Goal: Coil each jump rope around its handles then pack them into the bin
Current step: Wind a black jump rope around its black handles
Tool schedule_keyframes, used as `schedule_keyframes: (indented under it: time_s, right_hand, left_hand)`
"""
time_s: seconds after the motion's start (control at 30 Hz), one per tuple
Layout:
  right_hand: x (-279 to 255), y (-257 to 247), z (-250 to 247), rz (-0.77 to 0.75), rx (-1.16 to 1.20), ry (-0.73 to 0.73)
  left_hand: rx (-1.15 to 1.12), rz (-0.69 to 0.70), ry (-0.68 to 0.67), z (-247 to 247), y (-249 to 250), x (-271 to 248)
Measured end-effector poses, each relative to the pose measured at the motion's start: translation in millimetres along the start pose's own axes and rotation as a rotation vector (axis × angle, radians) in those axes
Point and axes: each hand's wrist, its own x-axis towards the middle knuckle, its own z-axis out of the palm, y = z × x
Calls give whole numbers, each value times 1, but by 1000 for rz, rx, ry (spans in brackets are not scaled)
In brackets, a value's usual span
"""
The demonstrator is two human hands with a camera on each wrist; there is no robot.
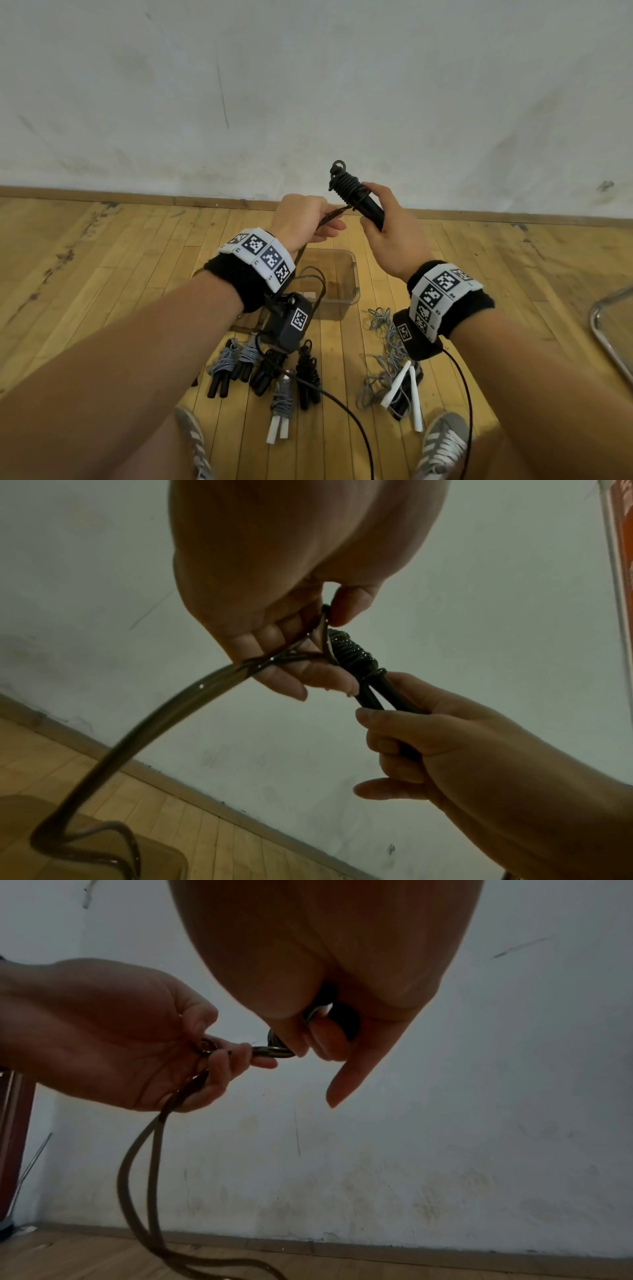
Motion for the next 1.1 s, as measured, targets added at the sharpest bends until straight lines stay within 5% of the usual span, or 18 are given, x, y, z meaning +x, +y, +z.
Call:
schedule_keyframes:
  time_s: [0.47, 0.67, 0.8, 0.97, 1.1]
  right_hand:
    - [-10, -6, 9, -141, 174, -47]
    - [-9, -15, 0, 92, 484, -28]
    - [-11, -21, -5, 145, 704, -194]
    - [-7, -14, -8, 105, 594, -186]
    - [-3, -2, -8, 54, 406, -40]
  left_hand:
    - [55, 63, 101, 5, -6, 1]
    - [13, 166, 71, 3, -7, 4]
    - [-19, 154, -2, 4, -2, 2]
    - [15, 85, -13, 5, -3, 0]
    - [47, 89, -42, 4, -3, 0]
